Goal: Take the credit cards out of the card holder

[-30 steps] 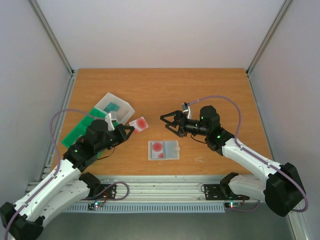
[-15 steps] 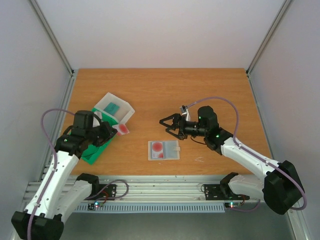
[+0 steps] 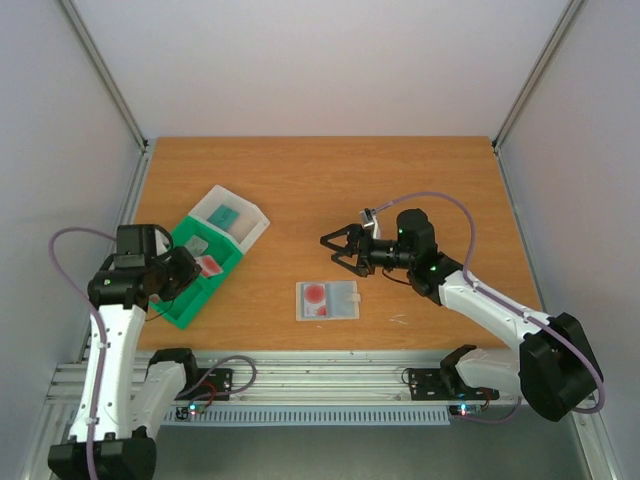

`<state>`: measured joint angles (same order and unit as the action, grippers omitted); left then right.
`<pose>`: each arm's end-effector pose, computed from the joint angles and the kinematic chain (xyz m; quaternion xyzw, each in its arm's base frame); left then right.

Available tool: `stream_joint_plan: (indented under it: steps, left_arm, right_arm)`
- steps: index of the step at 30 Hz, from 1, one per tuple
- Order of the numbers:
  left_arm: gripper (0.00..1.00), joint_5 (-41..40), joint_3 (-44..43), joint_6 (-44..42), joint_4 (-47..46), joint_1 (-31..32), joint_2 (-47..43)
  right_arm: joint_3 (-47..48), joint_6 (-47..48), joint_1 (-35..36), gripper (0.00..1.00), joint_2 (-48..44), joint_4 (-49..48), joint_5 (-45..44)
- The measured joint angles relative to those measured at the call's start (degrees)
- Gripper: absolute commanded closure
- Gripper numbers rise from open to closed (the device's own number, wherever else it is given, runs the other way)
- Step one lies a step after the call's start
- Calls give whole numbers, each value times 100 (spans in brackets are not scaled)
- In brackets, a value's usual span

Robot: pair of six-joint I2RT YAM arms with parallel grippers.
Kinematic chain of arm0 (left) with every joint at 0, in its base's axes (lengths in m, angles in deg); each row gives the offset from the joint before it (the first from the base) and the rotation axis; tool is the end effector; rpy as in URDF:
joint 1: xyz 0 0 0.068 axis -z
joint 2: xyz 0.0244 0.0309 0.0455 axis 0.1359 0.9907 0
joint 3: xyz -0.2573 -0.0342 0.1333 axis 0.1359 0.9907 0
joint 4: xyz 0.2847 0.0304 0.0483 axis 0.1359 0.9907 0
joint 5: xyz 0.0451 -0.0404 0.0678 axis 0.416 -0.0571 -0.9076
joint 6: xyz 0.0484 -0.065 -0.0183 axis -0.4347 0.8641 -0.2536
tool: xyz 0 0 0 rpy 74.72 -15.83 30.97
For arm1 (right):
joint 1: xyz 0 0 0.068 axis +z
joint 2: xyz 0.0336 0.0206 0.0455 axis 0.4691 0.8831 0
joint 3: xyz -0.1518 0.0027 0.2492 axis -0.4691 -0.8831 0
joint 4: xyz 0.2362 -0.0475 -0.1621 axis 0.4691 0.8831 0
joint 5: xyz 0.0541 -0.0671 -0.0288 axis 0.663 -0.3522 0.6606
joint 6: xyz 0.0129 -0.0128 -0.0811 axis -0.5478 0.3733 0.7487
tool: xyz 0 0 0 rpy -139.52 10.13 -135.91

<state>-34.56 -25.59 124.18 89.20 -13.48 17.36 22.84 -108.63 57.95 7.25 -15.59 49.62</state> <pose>0.1701 -0.0060 0.2843 -0.3087 0.8938 -0.2262 0.2337 0.2359 0.1959 0.2462 -0.1710 0.7589 0.5651 0.2747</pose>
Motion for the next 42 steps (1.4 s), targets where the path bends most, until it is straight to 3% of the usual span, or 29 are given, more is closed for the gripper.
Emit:
stream_joint_plan:
  steps: [7, 17, 31, 42]
  left_arm:
    - [100, -374, -57, -105, 339, -728, -68]
    - [100, -382, -66, -531, 348, -1849, 719]
    - [100, -664, -417, -920, 461, -2004, 752]
    - [99, -369, -249, -1119, -68, -2020, 1895]
  right_arm:
    - [-293, -404, -444, 2, 424, -737, 393]
    - [-439, -929, -739, 2, 636, -1543, 741]
    - [-439, -1097, -824, 1, 706, -1851, 848]
    - [-439, -1088, -828, 2, 651, -1816, 866]
